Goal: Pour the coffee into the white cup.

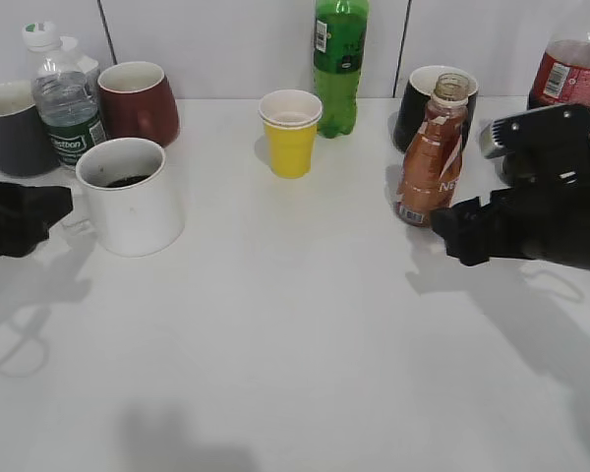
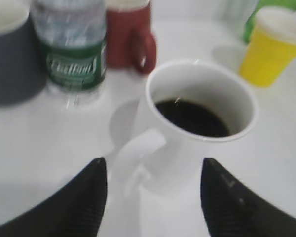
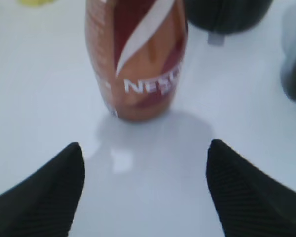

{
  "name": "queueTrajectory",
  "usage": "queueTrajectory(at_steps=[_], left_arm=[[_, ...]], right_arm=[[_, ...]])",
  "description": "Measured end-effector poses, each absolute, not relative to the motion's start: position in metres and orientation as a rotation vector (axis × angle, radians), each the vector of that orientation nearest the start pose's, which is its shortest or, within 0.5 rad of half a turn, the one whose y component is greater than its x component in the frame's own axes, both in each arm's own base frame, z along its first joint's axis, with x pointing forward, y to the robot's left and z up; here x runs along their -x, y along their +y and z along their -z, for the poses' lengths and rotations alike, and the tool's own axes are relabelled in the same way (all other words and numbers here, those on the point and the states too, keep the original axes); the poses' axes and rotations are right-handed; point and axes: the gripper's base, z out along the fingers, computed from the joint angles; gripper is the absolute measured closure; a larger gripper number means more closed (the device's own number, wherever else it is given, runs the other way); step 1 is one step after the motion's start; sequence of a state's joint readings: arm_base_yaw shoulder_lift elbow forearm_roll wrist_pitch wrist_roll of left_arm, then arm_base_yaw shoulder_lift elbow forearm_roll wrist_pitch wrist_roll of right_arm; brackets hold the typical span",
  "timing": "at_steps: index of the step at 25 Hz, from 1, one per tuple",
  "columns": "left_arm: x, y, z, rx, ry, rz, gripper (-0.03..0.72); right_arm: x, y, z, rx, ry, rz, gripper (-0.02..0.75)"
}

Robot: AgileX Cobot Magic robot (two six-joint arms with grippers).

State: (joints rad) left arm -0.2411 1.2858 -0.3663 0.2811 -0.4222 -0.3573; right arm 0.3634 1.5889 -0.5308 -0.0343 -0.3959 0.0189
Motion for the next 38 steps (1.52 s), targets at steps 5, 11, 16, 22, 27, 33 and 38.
queueTrajectory(at_steps=[5,11,16,22,27,33,38], left_arm=[[-0.22,-0.069,-0.229,-0.052,2.235,0.298,0.229],[-0.21,-0.071,-0.274,-0.007,2.34,0.279,0.229],[-0.186,-0.062,-0.299,-0.015,2.38,0.247,0.229],[-0.15,-0.049,-0.316,-0.198,2.379,0.173,0.229],[-0.118,-0.038,-0.33,-0.249,2.302,0.176,0.229],[-0.077,-0.024,-0.315,-0.238,2.245,0.202,0.229],[-0.049,-0.017,-0.302,-0.25,2.165,0.25,0.229]], right_arm=[[-0.253,0.096,-0.189,0.433,2.254,-0.183,0.147],[-0.246,0.093,-0.241,0.41,2.324,-0.183,0.148],[-0.224,0.085,-0.277,0.408,2.346,-0.183,0.148],[-0.184,0.07,-0.307,0.406,2.338,-0.185,0.148],[-0.154,0.059,-0.32,0.362,2.345,-0.203,0.148],[-0.112,0.043,-0.31,0.314,2.349,-0.224,0.148],[-0.077,0.026,-0.299,0.28,2.303,-0.207,0.149]])
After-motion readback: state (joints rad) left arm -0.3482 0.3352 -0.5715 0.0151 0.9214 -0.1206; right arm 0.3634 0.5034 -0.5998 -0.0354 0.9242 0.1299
